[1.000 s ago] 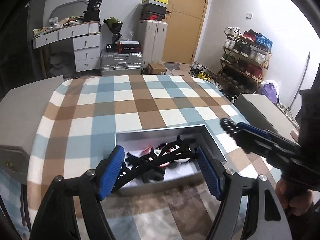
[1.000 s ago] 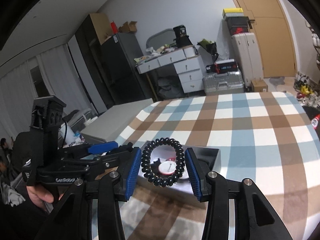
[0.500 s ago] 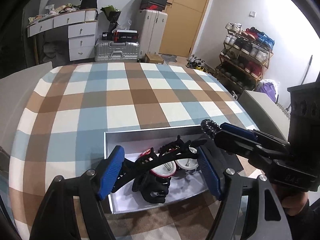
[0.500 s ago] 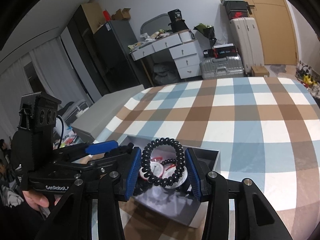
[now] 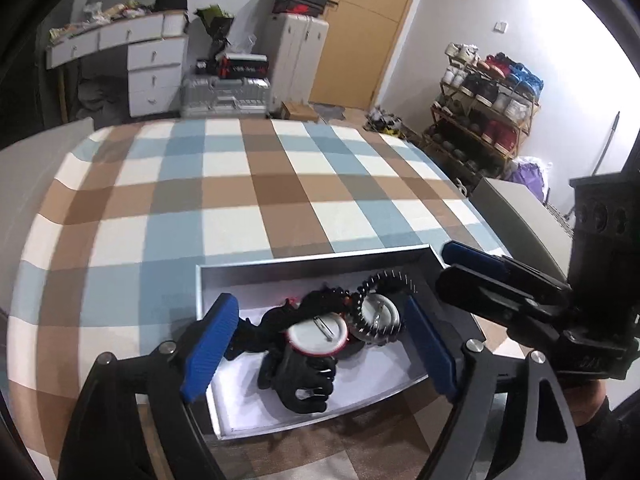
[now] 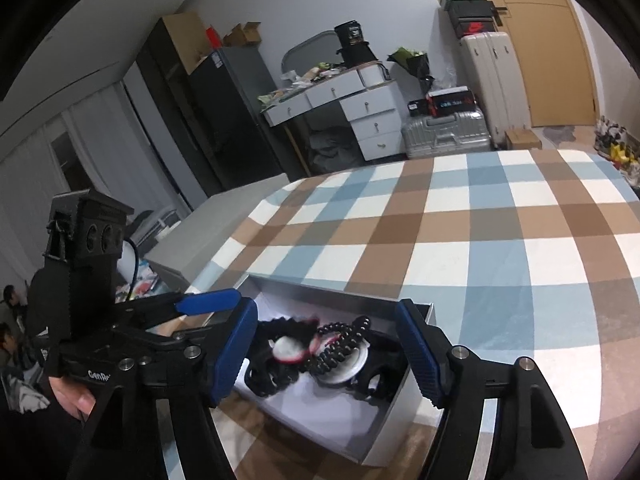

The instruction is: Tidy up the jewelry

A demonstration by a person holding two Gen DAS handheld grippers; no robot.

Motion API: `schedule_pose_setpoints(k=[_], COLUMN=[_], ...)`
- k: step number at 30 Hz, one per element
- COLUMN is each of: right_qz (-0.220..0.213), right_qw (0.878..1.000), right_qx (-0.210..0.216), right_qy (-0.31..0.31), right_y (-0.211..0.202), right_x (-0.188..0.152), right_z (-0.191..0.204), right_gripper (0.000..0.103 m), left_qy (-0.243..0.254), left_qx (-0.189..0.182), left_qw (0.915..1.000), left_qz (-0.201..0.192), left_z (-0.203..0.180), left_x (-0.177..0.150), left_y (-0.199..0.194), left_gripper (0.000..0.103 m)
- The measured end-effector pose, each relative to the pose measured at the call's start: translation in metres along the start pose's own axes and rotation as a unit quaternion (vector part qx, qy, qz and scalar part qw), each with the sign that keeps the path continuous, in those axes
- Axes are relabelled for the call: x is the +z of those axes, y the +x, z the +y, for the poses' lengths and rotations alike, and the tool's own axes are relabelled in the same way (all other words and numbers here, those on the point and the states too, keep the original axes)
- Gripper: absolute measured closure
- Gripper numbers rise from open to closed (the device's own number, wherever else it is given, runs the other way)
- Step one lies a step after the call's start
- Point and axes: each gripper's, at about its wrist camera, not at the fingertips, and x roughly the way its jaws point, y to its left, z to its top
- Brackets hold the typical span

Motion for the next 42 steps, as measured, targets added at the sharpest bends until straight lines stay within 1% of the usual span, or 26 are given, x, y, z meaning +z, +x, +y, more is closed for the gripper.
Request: schedule_pose_setpoints(k=[3, 5, 7, 9, 11, 12, 13, 14, 17, 21, 22, 24, 27, 30, 32, 34, 36, 38, 40, 42], right_qz=[-0.026, -0.054, -0.075, -0.093, -0.119, -0.132, -0.145, -0.154, -0.177, -0.197, -0.195, -0.194, -0.199, -0.203, -0.200, -0.198, -0.200, -0.184, -0.171, -0.150], right_qw=[1.000, 0.998, 0.997, 0.995, 0.991, 0.989, 0.987, 0.985, 0.980, 0.971, 0.970, 0.968, 0.964, 0.959, 0.958, 0.956, 0.954, 0.957, 0.961, 0.963], right_qx=[-0.008, -0.017, -0.022, -0.029, -0.036, -0.038, -0.040, -0.043, -0.052, -0.082, -0.095, -0.104, -0.118, -0.137, -0.146, -0.158, -0.166, -0.176, -0.174, -0.188], right_qy=[-0.005, -0.015, -0.026, -0.038, -0.050, -0.056, -0.061, -0.063, -0.079, -0.104, -0.110, -0.117, -0.128, -0.141, -0.147, -0.149, -0.150, -0.139, -0.129, -0.121], right_y=[-0.014, -0.028, -0.039, -0.048, -0.060, -0.066, -0.071, -0.074, -0.083, -0.087, -0.086, -0.087, -0.089, -0.089, -0.087, -0.084, -0.081, -0.076, -0.073, -0.065], right_x=[0.001, 0.001, 0.000, 0.000, -0.002, -0.003, -0.005, -0.005, -0.010, -0.023, -0.027, -0.034, -0.043, -0.049, -0.052, -0.056, -0.060, -0.057, -0.055, -0.053], right_z=[0.003, 0.009, 0.014, 0.020, 0.027, 0.031, 0.034, 0.036, 0.044, 0.048, 0.049, 0.049, 0.051, 0.052, 0.052, 0.050, 0.047, 0.041, 0.037, 0.033], right_gripper=[0.029, 0.021, 0.017, 0.013, 0.008, 0.004, 0.000, 0.000, 0.000, 0.000, 0.000, 0.000, 0.000, 0.000, 0.000, 0.000, 0.000, 0.000, 0.000, 0.000], left_qy=[-0.002, -0.003, -0.006, -0.009, -0.016, -0.019, -0.026, -0.032, -0.040, -0.033, -0.031, -0.028, -0.030, -0.034, -0.025, -0.017, -0.005, 0.002, 0.011, 0.013], left_qx=[0.013, 0.028, 0.051, 0.071, 0.100, 0.107, 0.119, 0.130, 0.152, 0.172, 0.176, 0.184, 0.217, 0.227, 0.236, 0.236, 0.245, 0.246, 0.247, 0.248], left_qw=[0.9995, 0.9982, 0.9940, 0.9893, 0.9804, 0.9774, 0.9719, 0.9678, 0.9572, 0.9508, 0.9500, 0.9472, 0.9358, 0.9314, 0.9303, 0.9322, 0.9297, 0.9305, 0.9292, 0.9340], left_qz=[-0.028, -0.053, -0.096, -0.127, -0.169, -0.181, -0.201, -0.213, -0.243, -0.256, -0.256, -0.261, -0.276, -0.282, -0.279, -0.274, -0.275, -0.272, -0.274, -0.257], left_z=[0.001, 0.001, 0.001, 0.002, 0.002, 0.003, 0.004, 0.005, 0.007, 0.006, 0.006, 0.005, 0.005, 0.008, 0.008, 0.006, 0.002, 0.000, -0.003, -0.003], left_x=[0.000, -0.001, -0.005, -0.006, -0.011, -0.012, -0.015, -0.017, -0.025, -0.034, -0.036, -0.043, -0.052, -0.058, -0.058, -0.060, -0.061, -0.064, -0.068, -0.066], left_y=[-0.012, -0.022, -0.038, -0.048, -0.063, -0.065, -0.072, -0.076, -0.083, -0.079, -0.078, -0.076, -0.077, -0.076, -0.072, -0.068, -0.065, -0.062, -0.059, -0.055], left_gripper=[0.022, 0.021, 0.021, 0.017, 0.012, 0.012, 0.010, 0.002, 0.001, 0.001, 0.001, 0.001, 0.001, 0.001, 0.001, 0.001, 0.001, 0.001, 0.001, 0.001])
